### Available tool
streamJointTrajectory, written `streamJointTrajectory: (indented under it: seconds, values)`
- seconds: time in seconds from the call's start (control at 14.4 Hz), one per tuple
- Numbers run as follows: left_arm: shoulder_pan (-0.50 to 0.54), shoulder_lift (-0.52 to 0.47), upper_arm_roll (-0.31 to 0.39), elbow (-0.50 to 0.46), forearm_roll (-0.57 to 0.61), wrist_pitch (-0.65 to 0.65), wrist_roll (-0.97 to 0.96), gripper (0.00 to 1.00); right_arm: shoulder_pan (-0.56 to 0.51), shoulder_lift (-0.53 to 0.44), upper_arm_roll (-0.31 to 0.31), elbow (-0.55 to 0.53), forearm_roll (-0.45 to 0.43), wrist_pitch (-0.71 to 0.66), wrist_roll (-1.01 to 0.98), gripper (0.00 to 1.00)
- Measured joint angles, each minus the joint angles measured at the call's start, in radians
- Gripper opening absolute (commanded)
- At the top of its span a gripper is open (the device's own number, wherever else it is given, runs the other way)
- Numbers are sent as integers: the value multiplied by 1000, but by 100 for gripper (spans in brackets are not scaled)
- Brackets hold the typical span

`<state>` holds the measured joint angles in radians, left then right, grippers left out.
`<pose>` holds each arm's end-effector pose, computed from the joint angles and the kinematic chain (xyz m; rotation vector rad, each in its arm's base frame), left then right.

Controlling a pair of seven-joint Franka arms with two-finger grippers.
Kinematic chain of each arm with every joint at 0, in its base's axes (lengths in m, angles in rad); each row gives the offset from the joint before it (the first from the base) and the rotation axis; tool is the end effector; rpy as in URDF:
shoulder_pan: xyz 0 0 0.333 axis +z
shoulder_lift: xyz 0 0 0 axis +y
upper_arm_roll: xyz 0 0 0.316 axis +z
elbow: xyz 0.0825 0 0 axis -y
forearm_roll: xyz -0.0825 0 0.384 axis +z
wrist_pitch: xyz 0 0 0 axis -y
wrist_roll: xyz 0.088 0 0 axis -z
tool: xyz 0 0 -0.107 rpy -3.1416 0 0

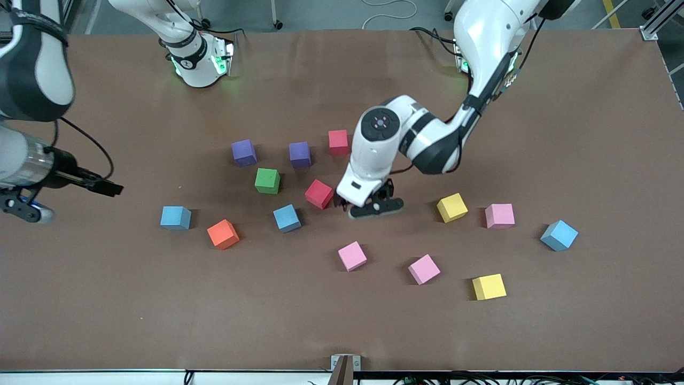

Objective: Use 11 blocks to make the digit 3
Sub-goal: 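Move the left gripper to the pink cube while the right gripper reaches purple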

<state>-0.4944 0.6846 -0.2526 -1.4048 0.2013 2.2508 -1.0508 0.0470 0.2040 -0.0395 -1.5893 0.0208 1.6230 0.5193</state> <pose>0.5749 -0.4701 0.3268 2.9749 0.3902 0.1894 0.6061 0.0085 0.5012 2.9966 -0.7884 -0.2602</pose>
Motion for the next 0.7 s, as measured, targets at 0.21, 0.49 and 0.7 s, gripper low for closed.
streamJointTrajectory:
  seconds: [0.21,0.49,0.7]
  values:
    - [29,111,0,73,-19,181,-73,100,15,1,2,-27,23,11,184,100]
    - [43,243,-2,151,-30,364,-140,100,54,1,3,-90,52,49,445,100]
    - [43,293,-3,200,-30,367,-141,100,112,-17,4,-190,53,127,582,100]
